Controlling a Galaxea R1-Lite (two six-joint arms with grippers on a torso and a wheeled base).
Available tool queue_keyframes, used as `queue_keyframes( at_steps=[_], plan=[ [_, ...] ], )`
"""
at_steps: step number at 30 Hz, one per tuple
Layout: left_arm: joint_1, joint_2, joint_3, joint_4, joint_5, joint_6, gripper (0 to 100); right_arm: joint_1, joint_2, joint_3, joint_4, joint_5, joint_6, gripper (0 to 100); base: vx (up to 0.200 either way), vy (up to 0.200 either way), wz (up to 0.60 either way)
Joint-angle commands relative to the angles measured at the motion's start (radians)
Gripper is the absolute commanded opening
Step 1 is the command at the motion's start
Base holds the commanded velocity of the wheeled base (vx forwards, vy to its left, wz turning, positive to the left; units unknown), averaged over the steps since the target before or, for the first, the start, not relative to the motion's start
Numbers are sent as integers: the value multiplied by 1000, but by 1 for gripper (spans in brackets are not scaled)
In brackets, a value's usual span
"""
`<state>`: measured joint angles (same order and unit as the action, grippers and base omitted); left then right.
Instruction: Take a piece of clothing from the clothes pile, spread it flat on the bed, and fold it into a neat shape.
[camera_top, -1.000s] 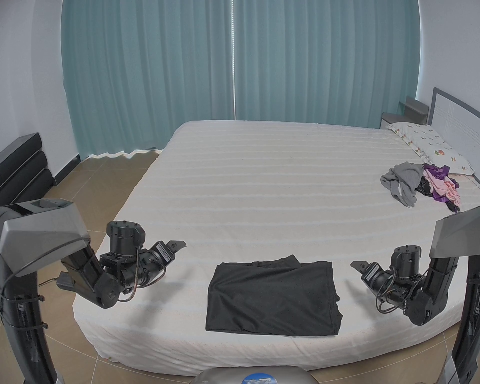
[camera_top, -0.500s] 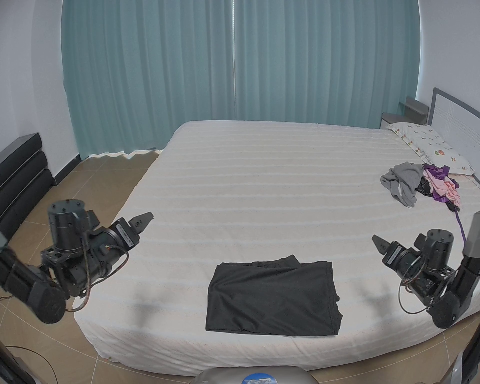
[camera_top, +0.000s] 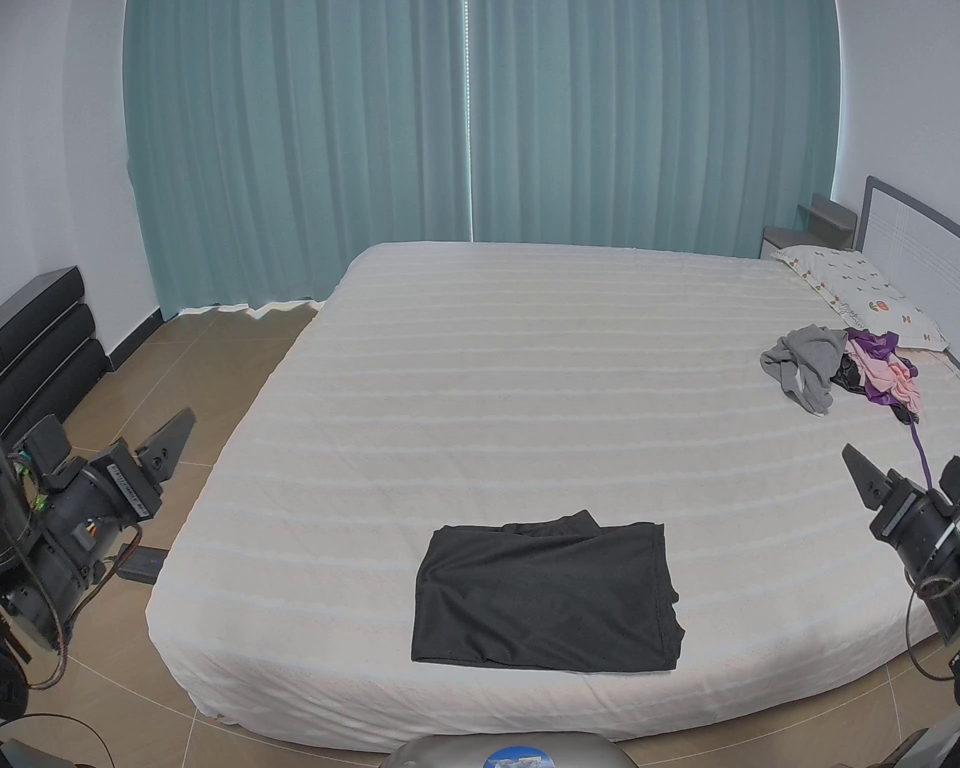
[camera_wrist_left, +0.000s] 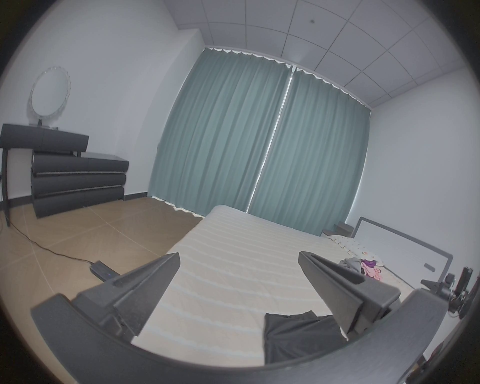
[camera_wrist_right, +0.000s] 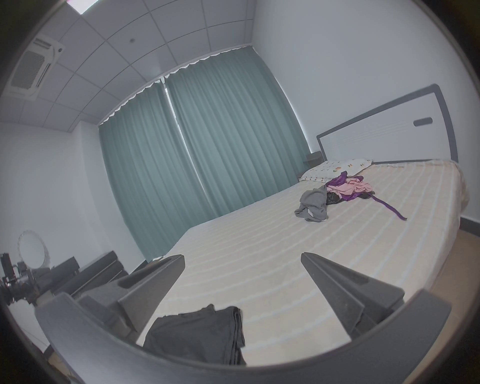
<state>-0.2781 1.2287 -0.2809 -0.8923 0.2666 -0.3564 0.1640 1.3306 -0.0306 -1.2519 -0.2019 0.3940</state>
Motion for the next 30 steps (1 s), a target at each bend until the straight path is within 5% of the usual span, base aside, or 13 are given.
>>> queue_keyframes(
  at_steps=[1, 5, 9, 13, 14, 16, 26, 30],
  plan=[
    [-1, -324, 34, 204, 49, 73, 100, -5, -429, 31, 313, 65, -75, 100, 0, 0, 0],
    [-1, -483, 23, 377, 51, 74, 100, -5, -605, 28, 562, 82, -81, 100, 0, 0, 0],
    [16, -660, -24, 625, 51, 82, 100, -8, -801, -2, 804, 78, -196, 100, 0, 0, 0],
    [23, -724, -47, 717, 51, 82, 100, -20, -863, -14, 871, 67, -247, 100, 0, 0, 0],
    [56, -819, -81, 857, 51, 88, 100, -107, -932, -45, 965, 72, -311, 100, 0, 0, 0],
    [91, -870, -89, 920, 51, 111, 100, -176, -970, -69, 1025, 82, -331, 100, 0, 0, 0],
    [217, -1083, -93, 1026, 48, 269, 100, -195, -1269, -236, 1454, 84, -481, 100, 0, 0, 0],
    [235, -1147, -93, 1043, 48, 310, 100, -164, -1331, -262, 1526, 67, -531, 100, 0, 0, 0]
  ],
)
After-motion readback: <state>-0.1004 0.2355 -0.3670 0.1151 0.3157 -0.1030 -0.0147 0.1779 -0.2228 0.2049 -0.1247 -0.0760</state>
